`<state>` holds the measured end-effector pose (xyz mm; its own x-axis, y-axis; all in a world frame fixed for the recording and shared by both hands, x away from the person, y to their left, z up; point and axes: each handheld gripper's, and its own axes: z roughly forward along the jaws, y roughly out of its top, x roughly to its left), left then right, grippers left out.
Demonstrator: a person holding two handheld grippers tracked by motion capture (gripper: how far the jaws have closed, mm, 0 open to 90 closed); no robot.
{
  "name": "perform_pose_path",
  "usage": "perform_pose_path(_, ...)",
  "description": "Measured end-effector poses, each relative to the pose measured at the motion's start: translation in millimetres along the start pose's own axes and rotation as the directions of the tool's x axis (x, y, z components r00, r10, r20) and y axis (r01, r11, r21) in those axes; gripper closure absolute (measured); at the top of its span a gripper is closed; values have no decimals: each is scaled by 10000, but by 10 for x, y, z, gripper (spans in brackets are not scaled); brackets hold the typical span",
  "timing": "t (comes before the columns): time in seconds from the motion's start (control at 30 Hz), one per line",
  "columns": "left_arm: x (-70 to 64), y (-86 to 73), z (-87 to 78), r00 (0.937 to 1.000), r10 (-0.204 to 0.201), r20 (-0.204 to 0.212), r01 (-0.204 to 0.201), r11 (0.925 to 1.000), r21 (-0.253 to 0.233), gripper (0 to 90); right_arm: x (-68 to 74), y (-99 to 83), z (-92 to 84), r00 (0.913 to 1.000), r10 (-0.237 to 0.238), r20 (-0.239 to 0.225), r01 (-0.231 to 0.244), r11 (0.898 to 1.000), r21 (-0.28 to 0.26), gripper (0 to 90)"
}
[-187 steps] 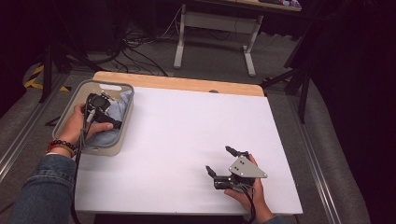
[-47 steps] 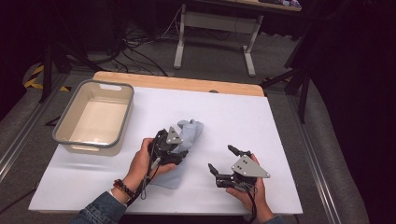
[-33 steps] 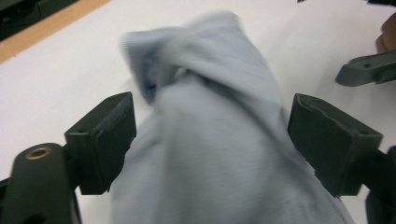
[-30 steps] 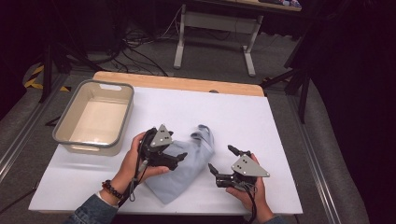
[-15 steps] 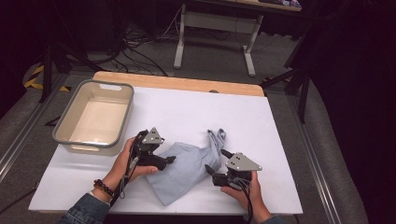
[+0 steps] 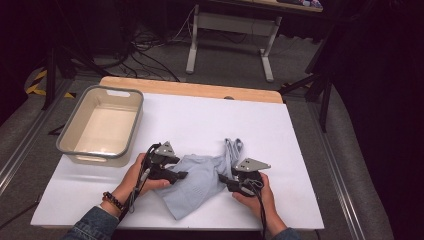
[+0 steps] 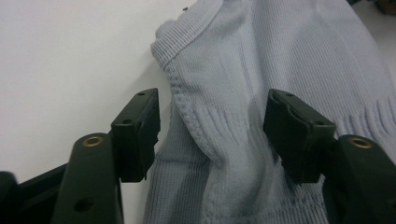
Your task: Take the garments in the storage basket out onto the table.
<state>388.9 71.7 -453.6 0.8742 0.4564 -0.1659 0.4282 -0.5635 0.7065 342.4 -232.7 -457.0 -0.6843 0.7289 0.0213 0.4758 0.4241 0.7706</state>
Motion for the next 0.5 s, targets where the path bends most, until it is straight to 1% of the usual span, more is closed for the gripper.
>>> perform_pose_path(0.03,5,-9,15,9999,-10,119,10,10000,25,439,-6,2,9,10000,24,-42,-24,10000,57,664)
perform_pose_path(0.07,11,-19,26,9993,58,364,-58,10000,19,488,-9,5,17,10000,-22,-45,23,9999,134,702)
perform_pose_path(0.1,11,-19,26,9993,58,364,-58,10000,19,573,-9,5,17,10000,-22,-45,23,9999,134,702)
perform_pose_path(0.13,17,-20,26,9990,68,442,-68,10000,2,573,-9,9,27,9999,-73,-146,76,9998,195,754)
perform_pose_path(0.17,20,-21,15,9988,49,477,-48,10000,-21,681,-1,18,34,9996,-216,-185,220,9996,200,825)
perform_pose_path(0.23,20,-22,8,9990,89,432,-87,9999,-56,757,2,24,36,9994,-307,-165,311,9993,219,837)
perform_pose_path(0.27,21,-23,1,9994,138,326,-136,9999,-85,757,5,33,38,9992,-381,-148,384,9990,217,845)
perform_pose_path(0.3,12,-23,-7,9998,129,139,-127,9998,-162,805,2,56,37,9988,-487,-106,489,9987,152,856)
perform_pose_path(0.37,-5,-15,-23,9995,287,-154,-291,9992,-260,819,-5,84,38,9984,-562,-36,563,9983,120,860)
perform_pose_path(0.4,-13,-9,-44,9990,309,-331,-322,9987,-399,823,-9,104,39,9979,-639,42,639,9979,104,861)
perform_pose_path(0.43,-13,-9,-44,9990,309,-331,-322,9987,-399,825,-9,104,39,9979,-639,42,639,9979,104,861)
perform_pose_path(0.47,-23,-2,-89,9974,329,-646,-367,9975,-597,828,-25,154,45,9966,-772,277,773,9970,-23,863)
perform_pose_path(0.5,-23,-2,-89,9974,329,-646,-367,9975,-597,829,-25,154,45,9966,-772,277,773,9970,-23,863)
